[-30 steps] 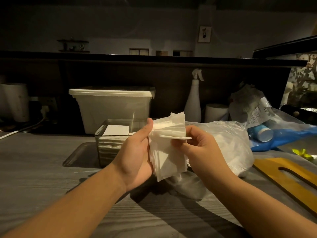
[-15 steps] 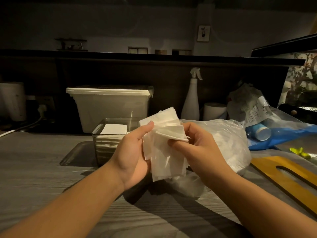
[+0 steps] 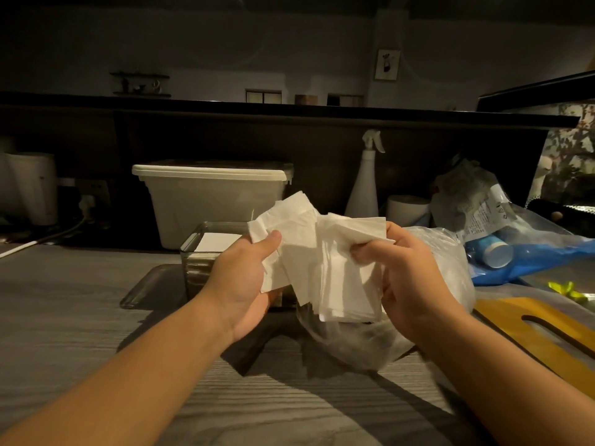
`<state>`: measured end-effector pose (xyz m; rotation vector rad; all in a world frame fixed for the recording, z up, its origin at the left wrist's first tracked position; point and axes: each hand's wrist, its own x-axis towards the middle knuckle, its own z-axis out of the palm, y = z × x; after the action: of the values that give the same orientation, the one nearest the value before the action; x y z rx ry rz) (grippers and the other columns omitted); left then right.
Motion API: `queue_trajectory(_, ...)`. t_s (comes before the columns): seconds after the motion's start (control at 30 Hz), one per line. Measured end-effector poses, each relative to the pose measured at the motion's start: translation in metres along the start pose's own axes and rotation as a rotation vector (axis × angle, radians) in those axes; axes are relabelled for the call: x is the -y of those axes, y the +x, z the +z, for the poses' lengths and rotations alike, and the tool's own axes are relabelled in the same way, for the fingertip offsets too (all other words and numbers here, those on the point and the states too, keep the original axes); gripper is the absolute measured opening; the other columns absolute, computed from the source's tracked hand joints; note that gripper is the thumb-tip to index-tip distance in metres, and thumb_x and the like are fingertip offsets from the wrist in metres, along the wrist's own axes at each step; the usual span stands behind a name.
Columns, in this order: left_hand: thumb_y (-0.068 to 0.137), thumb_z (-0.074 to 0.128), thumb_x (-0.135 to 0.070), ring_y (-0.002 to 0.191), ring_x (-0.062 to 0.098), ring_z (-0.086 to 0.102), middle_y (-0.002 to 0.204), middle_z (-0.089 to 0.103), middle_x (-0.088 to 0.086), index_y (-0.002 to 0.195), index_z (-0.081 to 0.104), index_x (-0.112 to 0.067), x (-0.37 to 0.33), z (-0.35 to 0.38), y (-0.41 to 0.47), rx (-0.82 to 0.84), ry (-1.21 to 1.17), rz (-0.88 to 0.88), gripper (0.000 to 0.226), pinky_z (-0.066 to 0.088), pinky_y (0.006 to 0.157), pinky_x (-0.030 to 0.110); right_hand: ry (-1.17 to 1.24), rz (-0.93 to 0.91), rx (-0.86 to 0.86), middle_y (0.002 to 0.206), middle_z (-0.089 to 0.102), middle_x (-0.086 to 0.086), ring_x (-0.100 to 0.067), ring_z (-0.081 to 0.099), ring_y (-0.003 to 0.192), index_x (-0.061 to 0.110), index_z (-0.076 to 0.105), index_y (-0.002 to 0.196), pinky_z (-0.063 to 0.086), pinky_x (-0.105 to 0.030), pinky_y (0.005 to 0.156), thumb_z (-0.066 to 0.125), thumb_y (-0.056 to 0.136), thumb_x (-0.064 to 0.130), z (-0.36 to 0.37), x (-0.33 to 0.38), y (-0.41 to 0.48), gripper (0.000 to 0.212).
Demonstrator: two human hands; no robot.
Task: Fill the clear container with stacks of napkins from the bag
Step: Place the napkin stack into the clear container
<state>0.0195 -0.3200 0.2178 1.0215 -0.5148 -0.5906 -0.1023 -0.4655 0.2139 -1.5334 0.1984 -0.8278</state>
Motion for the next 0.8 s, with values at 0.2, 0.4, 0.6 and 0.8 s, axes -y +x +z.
queue_trajectory(0.2, 0.1, 0.052, -0.022, 0.108, 0.032, 0.064, 0.112, 0.071, 0.012, 0.121, 0.063, -0.017, 0.004, 0.001, -0.004, 0.052, 0.054, -0.052, 0.024, 0.052, 0.096, 0.049, -0.262, -0.149, 0.069, 0.099, 0.073, 0.004, -0.011, 0.07, 0.094, 0.022, 0.067, 0.1, 0.06, -0.029, 0.077, 0.072, 0.087, 0.011, 0.01, -0.004, -0.008, 0.017)
queue_trajectory(0.4, 0.098, 0.044, -0.034, 0.11, 0.026, 0.067, 0.115, 0.073, 0.01, 0.117, 0.066, -0.02, 0.006, 0.005, -0.007, 0.223, 0.061, -0.072, 0.032, 0.05, 0.099, 0.043, -0.358, -0.159, -0.027, 0.11, 0.064, 0.015, -0.006, 0.064, 0.1, 0.037, 0.051, 0.111, 0.06, -0.024, 0.078, 0.075, 0.085, 0.023, 0.012, -0.011, -0.008, 0.038)
queue_trajectory(0.6, 0.102, 0.041, -0.03, 0.109, 0.028, 0.067, 0.11, 0.074, 0.009, 0.111, 0.066, -0.02, 0.007, 0.004, -0.006, 0.194, 0.074, -0.033, 0.027, 0.051, 0.098, 0.044, -0.261, 0.063, 0.004, 0.12, 0.06, 0.009, -0.012, 0.06, 0.106, 0.038, 0.047, 0.119, 0.051, -0.025, 0.071, 0.073, 0.087, 0.03, 0.011, -0.013, -0.003, 0.042)
queue_trajectory(0.8, 0.103, 0.039, -0.031, 0.106, 0.022, 0.07, 0.117, 0.072, 0.006, 0.126, 0.061, -0.021, 0.003, 0.001, -0.004, 0.206, 0.038, 0.006, 0.034, 0.053, 0.088, 0.038, -0.255, 0.182, 0.042, 0.123, 0.063, 0.009, -0.016, 0.06, 0.111, 0.035, 0.054, 0.126, 0.054, -0.036, 0.083, 0.069, 0.088, 0.039, 0.013, -0.012, 0.0, 0.041)
